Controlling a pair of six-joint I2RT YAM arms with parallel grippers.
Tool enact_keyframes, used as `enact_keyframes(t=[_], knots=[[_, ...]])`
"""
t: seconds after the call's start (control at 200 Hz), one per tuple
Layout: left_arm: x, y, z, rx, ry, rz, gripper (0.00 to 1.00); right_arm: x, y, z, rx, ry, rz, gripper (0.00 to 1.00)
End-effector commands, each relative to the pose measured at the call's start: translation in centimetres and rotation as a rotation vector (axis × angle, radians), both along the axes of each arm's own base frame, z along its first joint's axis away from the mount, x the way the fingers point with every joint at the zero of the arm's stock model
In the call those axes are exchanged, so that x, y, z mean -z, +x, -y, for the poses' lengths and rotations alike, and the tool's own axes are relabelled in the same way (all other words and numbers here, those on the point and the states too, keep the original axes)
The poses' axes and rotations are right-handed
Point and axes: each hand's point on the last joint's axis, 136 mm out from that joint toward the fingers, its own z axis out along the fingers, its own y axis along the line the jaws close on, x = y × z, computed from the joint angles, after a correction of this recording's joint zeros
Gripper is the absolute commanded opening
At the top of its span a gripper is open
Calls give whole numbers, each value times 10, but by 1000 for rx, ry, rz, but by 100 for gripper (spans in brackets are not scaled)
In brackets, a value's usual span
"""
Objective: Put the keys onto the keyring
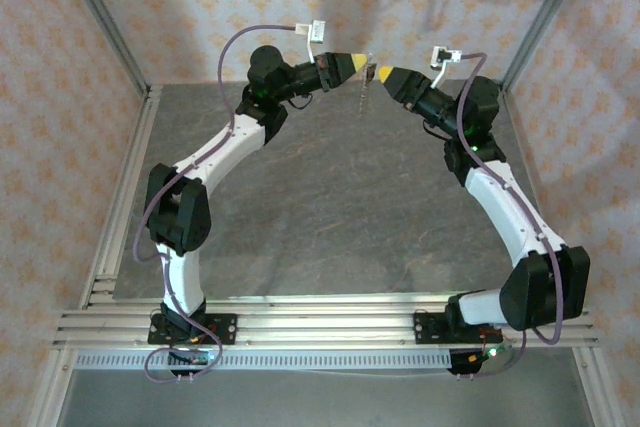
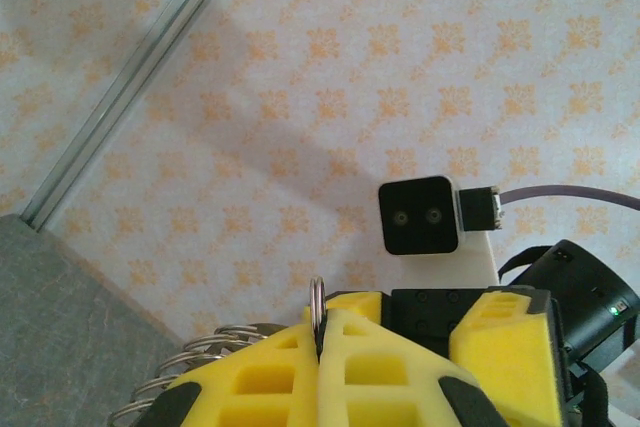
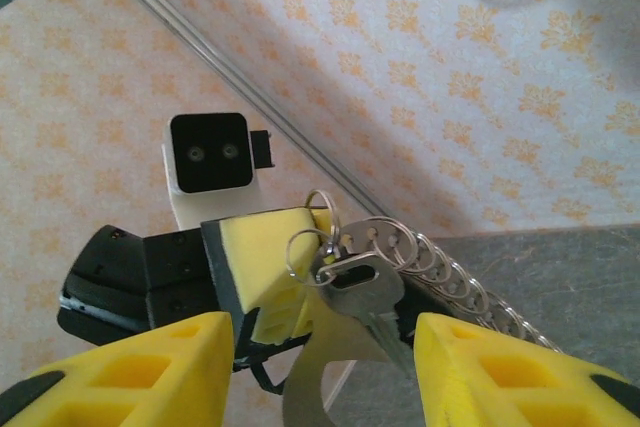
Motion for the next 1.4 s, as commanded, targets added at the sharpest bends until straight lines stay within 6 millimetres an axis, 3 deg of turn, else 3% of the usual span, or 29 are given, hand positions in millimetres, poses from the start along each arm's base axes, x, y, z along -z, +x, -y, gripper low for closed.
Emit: enact_keyframes(t=[0.0, 0.175, 0.485, 0.601, 0.851, 1.201, 1.396], knots=[[-53, -33, -3, 43, -59, 132, 0, -9, 0, -7, -40, -21, 82, 50], [-58, -37, -2, 57, -62, 140, 0, -6, 4, -12, -70, -19, 90, 50], [-58, -38, 0, 65, -63, 139, 0, -20, -2, -26, -171, -3, 130, 47], [-58, -36, 0, 62, -64, 136, 0, -19, -4, -28, -188, -12, 127, 36], [-57, -31, -2, 33, -68, 133, 0, -8, -15, -27, -192, -44, 114, 0], [-63, -26, -11, -8, -82, 141, 0, 14, -20, -29, -212, -47, 58, 0], [-62, -24, -12, -12, -89, 138, 0, 28, -23, -47, -262, -52, 24, 0]])
